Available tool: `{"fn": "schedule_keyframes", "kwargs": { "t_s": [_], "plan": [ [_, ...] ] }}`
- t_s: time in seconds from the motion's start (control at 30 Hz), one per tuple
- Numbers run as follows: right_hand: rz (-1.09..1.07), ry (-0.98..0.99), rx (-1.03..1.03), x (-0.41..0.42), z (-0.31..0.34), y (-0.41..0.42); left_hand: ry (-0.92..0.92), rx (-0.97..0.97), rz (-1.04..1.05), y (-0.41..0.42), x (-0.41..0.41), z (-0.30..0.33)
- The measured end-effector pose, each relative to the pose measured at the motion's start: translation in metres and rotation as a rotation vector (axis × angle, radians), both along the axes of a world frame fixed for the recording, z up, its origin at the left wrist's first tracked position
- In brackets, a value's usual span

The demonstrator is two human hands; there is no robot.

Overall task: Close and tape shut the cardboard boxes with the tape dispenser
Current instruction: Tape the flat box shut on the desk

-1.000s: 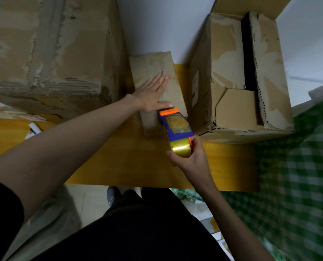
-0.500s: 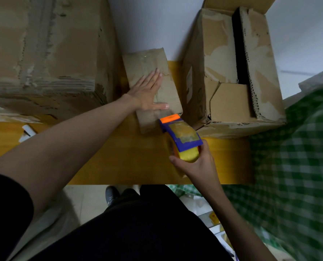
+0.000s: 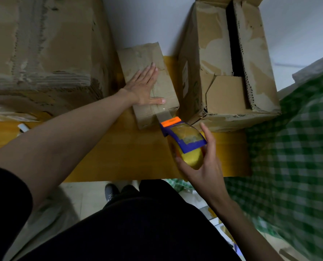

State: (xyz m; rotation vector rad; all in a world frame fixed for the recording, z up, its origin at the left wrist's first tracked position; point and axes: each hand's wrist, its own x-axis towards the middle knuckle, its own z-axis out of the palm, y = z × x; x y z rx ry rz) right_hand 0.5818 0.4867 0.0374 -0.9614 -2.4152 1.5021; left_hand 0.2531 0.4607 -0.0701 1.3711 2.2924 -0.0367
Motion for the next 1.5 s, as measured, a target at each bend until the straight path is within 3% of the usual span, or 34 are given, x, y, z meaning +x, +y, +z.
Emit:
{"fn": "schedule_keyframes", "kwargs": {
  "t_s": [0.17,0.37,0.63,1.13,1.33,1.5],
  "plan": [
    [0.037,-0.016,0.191,-0.014,0.009,0.003,-0.006,-0.005,-0.003,0.001,0.0,-0.001],
    [0.216,-0.201,0.21,-0.039,0.011,0.004,0.002,0.003,-0.009,0.001,0.0,0.0],
    [0.268,-0.378,0.134,-0.079,0.0,0.027,0.0,0.025,0.004,0.0,0.0,-0.003],
    [0.384,-0.487,0.172,-0.145,0.011,0.045,0.029,0.036,0.011,0.002,0.002,-0.004],
    [0.438,-0.513,0.294,-0.149,0.009,0.035,0.021,0.023,0.015,0.002,0.002,-0.002],
    [0.358,-0.522,0.198,-0.152,0.011,0.043,0.006,0.022,0.025,0.002,0.005,0.0]
  ]
}}
